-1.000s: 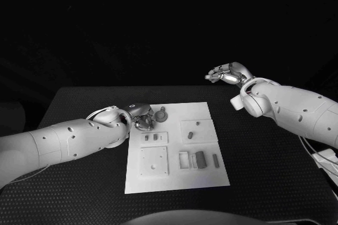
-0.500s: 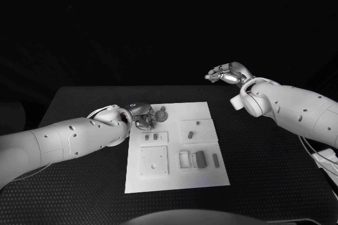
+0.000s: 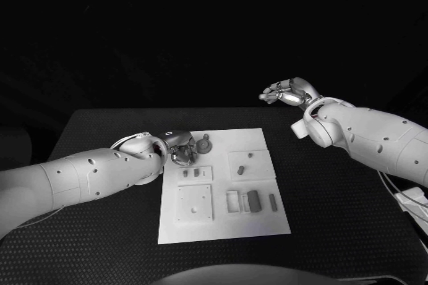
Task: Assemble the parts on the task board
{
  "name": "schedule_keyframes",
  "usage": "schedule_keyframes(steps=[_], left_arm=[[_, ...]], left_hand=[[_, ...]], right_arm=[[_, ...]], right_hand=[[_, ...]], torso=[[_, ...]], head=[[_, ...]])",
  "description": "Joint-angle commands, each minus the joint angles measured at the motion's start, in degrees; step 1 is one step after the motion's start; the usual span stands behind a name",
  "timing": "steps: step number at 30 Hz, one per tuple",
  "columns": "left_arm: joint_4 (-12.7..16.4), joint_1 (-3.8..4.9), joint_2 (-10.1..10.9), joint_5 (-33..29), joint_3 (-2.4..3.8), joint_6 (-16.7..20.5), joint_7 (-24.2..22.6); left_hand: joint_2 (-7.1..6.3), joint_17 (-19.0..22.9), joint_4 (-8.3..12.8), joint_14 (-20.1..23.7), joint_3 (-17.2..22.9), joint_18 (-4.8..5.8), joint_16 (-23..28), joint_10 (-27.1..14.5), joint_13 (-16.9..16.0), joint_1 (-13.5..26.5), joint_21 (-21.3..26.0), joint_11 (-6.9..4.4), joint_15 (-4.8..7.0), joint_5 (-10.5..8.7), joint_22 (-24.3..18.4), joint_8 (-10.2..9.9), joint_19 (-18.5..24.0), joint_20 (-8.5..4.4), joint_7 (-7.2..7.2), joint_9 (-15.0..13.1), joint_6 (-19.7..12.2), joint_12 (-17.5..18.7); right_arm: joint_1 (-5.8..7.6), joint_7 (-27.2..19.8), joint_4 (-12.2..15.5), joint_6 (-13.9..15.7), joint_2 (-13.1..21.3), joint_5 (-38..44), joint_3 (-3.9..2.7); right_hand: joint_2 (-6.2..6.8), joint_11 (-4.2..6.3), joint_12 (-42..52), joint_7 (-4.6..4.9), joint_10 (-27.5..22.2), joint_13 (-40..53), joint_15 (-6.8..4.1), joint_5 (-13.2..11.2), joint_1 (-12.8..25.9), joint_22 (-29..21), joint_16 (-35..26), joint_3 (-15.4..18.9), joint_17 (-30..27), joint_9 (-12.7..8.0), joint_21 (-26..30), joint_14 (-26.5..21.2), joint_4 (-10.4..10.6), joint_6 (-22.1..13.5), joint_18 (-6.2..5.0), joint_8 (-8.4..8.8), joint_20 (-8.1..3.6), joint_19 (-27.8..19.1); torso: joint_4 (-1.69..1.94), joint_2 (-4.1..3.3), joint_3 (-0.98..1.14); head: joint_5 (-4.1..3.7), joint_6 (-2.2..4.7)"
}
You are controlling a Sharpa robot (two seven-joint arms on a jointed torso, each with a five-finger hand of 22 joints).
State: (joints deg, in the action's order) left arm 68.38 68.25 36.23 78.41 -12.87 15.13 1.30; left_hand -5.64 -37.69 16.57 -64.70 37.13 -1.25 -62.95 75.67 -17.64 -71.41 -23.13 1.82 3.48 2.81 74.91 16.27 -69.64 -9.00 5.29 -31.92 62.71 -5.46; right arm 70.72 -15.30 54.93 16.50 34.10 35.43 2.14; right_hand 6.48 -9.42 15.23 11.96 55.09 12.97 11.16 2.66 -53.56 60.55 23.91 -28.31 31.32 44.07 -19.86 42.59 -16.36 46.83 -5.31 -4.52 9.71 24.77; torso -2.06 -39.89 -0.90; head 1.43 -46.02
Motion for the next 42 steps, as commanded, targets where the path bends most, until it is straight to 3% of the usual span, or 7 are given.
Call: schedule_keyframes(steps=[1,15,25,27,30,42], left_arm=[[0.05,-0.57,0.03,0.79,-0.47,-3.59,0.46],[-0.83,-0.57,-0.21,0.56,-0.54,-1.8,0.0],[-0.86,-0.57,-0.16,-0.37,-0.56,-2.02,0.08],[-0.78,-0.57,-0.07,-0.39,-0.56,-1.7,0.05],[-0.72,-0.57,0.04,-0.61,-0.56,-1.33,0.11],[-0.67,-0.57,0.48,-1.03,-0.55,-0.13,0.01]], left_hand=[[1.0,0.1,-0.05,-0.71,0.37,-2.16,-0.31,1.09,-1.24,-0.32,-0.3,0.43,0.5,0.28,1.39,0.18,0.12,-0.48,0.04,0.02,0.4,-0.2],[0.74,0.15,-0.04,-0.4,0.24,-2.02,-0.37,0.81,-1.28,-0.22,-0.17,0.54,0.41,0.25,1.33,-0.01,0.57,-0.42,0.17,0.08,0.07,0.1],[-0.62,0.33,-0.12,0.79,-0.75,-2.42,-0.53,-3.22,-0.51,0.34,0.17,2.05,-0.98,0.24,1.3,-2.39,1.55,0.6,2.21,1.04,-4.45,1.82],[-1.21,0.42,-0.13,1.14,-0.99,-2.73,-0.55,-4.71,-0.13,0.41,0.31,2.55,-1.45,0.24,1.27,-3.83,1.82,1.07,2.16,1.71,-7.31,1.85],[-1.63,0.5,-0.12,1.36,-1.19,-3.01,-0.6,-5.7,0.1,0.36,0.41,2.86,-1.74,0.25,1.27,-4.26,1.96,1.38,2.29,1.96,-8.42,1.82],[-2.02,0.55,-0.15,1.28,-1.4,-3.42,-0.89,-6.33,0.11,0.18,0.35,3.05,-1.93,0.25,1.3,-4.58,1.78,1.66,2.2,2.18,-9.58,1.54]], right_arm=[[-0.02,-0.47,0.21,-0.81,-0.01,0.03,-0.03],[-0.03,-0.42,0.29,-0.79,0.04,0.03,-0.03],[-0.03,-0.29,0.26,-0.98,0.15,0.1,-0.02],[-0.03,-0.29,0.28,-0.97,0.2,0.1,-0.02],[-0.03,-0.29,0.3,-0.92,0.27,0.1,-0.02],[-0.12,-0.24,0.61,-0.96,0.63,0.17,-0.02]], right_hand=[[-0.38,-0.16,-0.36,0.09,0.33,-0.09,0.09,-0.03,0.38,0.07,-0.35,0.16,0.06,-0.08,0.27,-0.34,-0.01,-0.41,1.14,0.13,-0.08,-0.38],[-0.37,-0.16,-0.36,0.09,0.33,-0.11,0.09,-0.03,0.39,0.09,-0.37,0.17,0.08,-0.08,0.29,-0.35,-0.01,-0.41,1.14,0.12,-0.08,-0.39],[-0.31,-0.16,-0.37,0.08,0.33,-0.13,0.1,-0.03,0.36,0.1,-0.39,0.18,0.09,-0.08,0.32,-0.38,-0.04,-0.43,1.15,0.13,-0.08,-0.41],[-0.3,-0.16,-0.37,0.08,0.32,-0.14,0.1,-0.03,0.35,0.1,-0.39,0.18,0.09,-0.08,0.32,-0.39,-0.05,-0.43,1.15,0.13,-0.08,-0.41],[-0.29,-0.16,-0.38,0.08,0.32,-0.14,0.1,-0.03,0.34,0.11,-0.4,0.18,0.09,-0.08,0.33,-0.4,-0.06,-0.43,1.15,0.13,-0.08,-0.42],[-0.25,-0.16,-0.38,0.08,0.32,-0.16,0.11,-0.03,0.29,0.13,-0.42,0.18,0.1,-0.09,0.35,-0.42,-0.07,-0.44,1.15,0.13,-0.08,-0.43]], torso=[[0.01,0.0,-0.02],[-0.01,-0.02,-0.02],[0.02,0.02,0.01],[0.02,0.03,-0.01],[0.02,0.0,0.0],[0.0,0.0,-0.01]], head=[[-0.01,-0.03],[-0.01,0.01],[-0.03,0.02],[-0.04,0.07],[-0.03,0.06],[-0.04,0.2]])
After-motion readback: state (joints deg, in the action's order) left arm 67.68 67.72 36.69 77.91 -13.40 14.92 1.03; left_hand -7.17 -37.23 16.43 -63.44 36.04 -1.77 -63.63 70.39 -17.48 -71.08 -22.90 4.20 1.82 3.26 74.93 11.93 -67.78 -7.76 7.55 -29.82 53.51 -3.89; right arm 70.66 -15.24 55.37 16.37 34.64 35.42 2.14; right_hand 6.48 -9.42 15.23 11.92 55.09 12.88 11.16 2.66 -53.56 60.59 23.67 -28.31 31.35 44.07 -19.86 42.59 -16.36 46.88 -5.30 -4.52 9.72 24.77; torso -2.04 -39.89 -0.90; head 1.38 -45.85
